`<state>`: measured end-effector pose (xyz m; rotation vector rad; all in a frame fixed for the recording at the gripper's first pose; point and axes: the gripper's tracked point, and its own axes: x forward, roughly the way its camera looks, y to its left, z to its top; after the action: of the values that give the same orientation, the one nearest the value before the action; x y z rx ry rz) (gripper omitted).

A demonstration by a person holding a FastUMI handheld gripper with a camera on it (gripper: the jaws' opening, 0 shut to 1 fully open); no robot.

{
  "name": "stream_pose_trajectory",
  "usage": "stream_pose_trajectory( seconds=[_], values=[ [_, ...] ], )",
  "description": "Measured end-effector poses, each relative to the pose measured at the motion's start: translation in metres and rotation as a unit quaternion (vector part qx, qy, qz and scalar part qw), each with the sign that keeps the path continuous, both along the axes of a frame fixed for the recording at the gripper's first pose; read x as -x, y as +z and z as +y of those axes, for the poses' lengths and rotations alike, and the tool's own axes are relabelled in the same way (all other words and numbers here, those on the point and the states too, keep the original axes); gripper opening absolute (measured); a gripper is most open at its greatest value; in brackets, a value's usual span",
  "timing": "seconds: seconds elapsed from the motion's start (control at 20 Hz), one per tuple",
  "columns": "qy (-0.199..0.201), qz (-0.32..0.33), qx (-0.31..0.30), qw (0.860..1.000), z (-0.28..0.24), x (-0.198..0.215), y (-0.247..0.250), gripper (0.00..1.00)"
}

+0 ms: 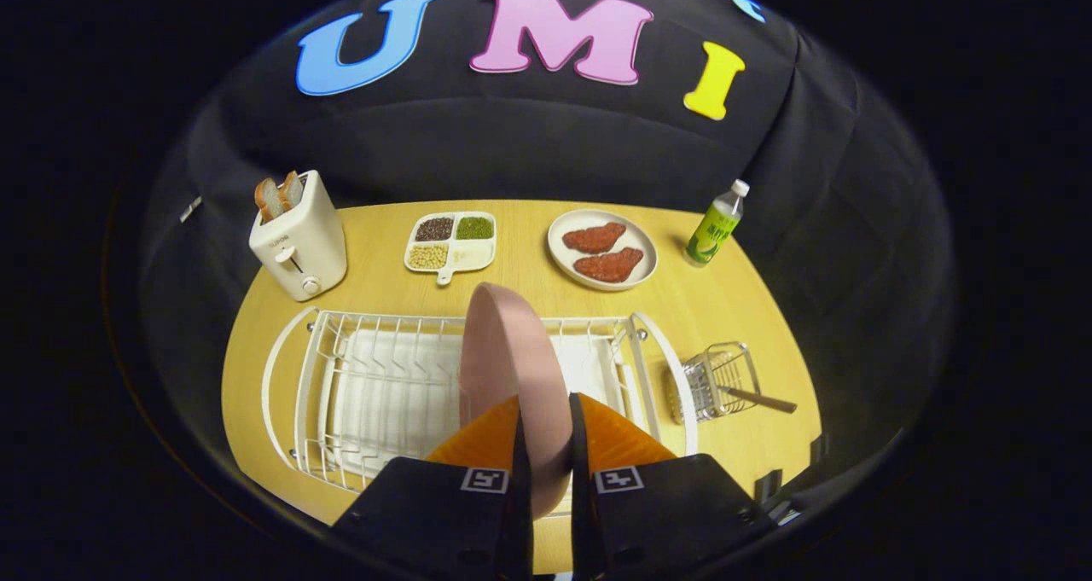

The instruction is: Take the plate from the dish rack, then take the spoon from the basket and place it into the plate.

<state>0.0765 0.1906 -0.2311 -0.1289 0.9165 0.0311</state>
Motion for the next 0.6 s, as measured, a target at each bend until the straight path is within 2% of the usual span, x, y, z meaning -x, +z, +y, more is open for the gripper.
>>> stream_pose_trajectory(
  seconds=[0.1, 0.25, 0.4, 0.6],
  values=[
    [0.014, -0.016, 0.023, 1.0, -0.002, -0.004, 0.011, 0.21],
    [0.002, -0.015, 0.014, 1.0, -0.012, -0.006, 0.016, 0.21],
    [-0.031, -0.014, -0.03, 0.999, -0.031, -0.011, 0.022, 0.2],
    [-0.038, -0.013, -0.084, 0.996, -0.054, 0.001, 0.035, 0.2]
  ],
)
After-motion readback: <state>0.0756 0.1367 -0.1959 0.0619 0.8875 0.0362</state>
